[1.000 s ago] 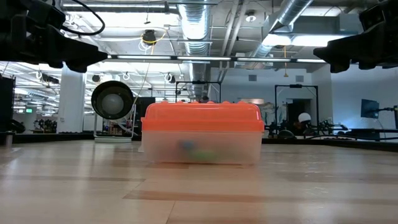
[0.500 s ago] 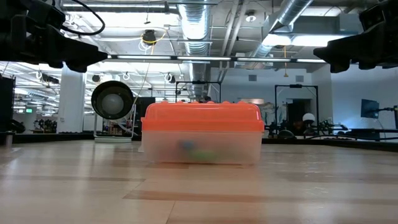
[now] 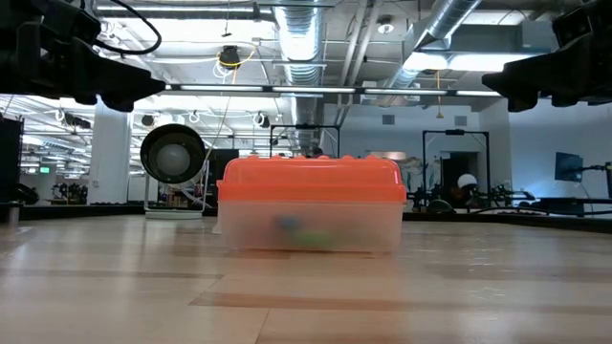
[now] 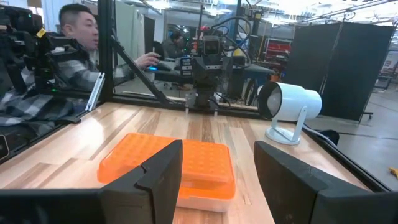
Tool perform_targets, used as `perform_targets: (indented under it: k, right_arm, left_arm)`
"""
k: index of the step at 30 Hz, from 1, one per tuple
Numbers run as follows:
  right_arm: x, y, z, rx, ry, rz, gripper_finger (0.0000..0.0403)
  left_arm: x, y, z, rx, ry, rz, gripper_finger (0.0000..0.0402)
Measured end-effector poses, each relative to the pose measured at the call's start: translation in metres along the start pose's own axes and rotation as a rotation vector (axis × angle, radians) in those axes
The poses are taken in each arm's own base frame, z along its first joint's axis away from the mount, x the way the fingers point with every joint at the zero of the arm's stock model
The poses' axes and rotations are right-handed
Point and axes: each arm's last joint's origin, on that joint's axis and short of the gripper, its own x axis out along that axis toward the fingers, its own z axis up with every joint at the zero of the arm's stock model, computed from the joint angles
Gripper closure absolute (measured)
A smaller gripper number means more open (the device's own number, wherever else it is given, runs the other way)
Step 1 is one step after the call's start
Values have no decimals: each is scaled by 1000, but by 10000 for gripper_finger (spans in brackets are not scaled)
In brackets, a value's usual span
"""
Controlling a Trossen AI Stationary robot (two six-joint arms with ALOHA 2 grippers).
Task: Pick & place school supplies into a supply box
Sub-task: Return to Home Position
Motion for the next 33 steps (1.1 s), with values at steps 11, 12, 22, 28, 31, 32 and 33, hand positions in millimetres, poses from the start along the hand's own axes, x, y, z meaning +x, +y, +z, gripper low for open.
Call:
perform_targets:
  k: [11,12,22,28,31,32,33]
  right_arm:
    - [0,0,0,0,0,0,210]
    - [0,0,0,0,0,-1,210]
    - [0,0,0,0,0,0,210]
    - [0,0,0,0,0,0,210]
    - [0,0,0,0,1,0,210]
    - [0,0,0,0,0,0,210]
    - [0,0,0,0,0,0,210]
  left_arm:
    - [0,0,0,10,0,0,200]
    - [0,0,0,13,0,0,200]
    - [0,0,0,10,0,0,200]
    - [0,0,0,13,1,0,200]
    - [0,0,0,4,1,0,200]
    - [0,0,0,2,0,0,200]
    - [0,0,0,3,0,0,200]
